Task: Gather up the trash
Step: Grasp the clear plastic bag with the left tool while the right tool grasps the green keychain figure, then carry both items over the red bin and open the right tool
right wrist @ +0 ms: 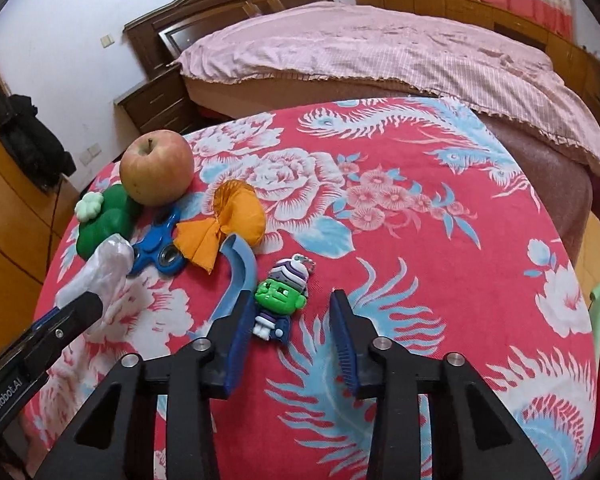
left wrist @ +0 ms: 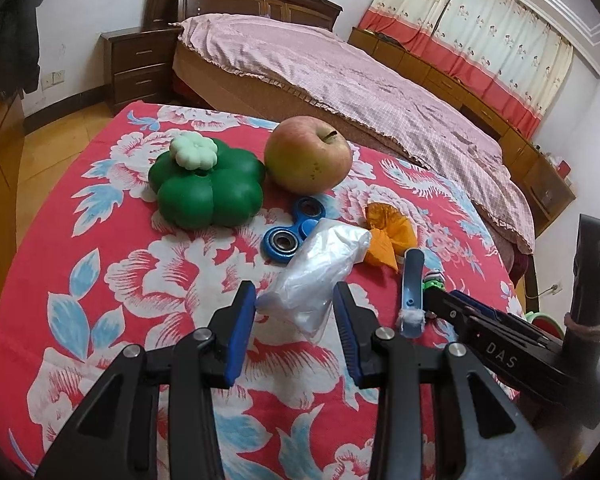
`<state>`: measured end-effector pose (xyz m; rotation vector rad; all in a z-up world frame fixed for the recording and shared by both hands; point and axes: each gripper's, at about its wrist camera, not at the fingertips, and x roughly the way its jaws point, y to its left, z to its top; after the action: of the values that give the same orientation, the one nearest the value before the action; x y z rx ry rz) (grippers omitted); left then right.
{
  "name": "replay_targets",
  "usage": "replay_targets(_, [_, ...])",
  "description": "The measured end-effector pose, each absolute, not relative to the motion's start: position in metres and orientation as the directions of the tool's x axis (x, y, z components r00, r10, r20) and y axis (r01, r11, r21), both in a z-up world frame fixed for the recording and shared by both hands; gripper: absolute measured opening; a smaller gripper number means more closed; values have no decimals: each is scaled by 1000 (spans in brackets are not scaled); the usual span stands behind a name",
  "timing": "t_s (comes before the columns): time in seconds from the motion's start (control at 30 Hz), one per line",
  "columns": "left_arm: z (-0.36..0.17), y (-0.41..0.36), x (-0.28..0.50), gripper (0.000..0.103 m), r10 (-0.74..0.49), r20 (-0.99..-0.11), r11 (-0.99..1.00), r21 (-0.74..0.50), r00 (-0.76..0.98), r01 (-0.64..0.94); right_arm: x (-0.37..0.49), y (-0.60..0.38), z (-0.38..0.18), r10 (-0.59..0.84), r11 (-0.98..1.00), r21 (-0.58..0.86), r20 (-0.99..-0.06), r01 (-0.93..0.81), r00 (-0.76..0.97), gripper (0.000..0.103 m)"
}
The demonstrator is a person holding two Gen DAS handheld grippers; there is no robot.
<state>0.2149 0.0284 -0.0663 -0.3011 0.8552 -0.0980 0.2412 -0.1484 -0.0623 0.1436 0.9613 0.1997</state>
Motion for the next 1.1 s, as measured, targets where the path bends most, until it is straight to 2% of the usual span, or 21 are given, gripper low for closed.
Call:
replay_targets(0.03, [-66,28,215,40,-206,-728,953,-300,654,-34,241,-147,-62,240,970,213,-797,-113,555,27])
replay_targets(0.07, [-67,27,215,40,-207,-729,953,-301,652,-33,240,-146,-61,241,970,209,-797,-120,554,26])
replay_targets(0.6, [-45,2,187,40,-258,-708,950,-309,657,39,183,-183,-36,309,945,312,-747,-101,589,26])
replay_targets(1.1, [-21,-48,148,40,-369,-686,925,-340,628,172,99,-246,11,263,935,353,-661,-18,703,26])
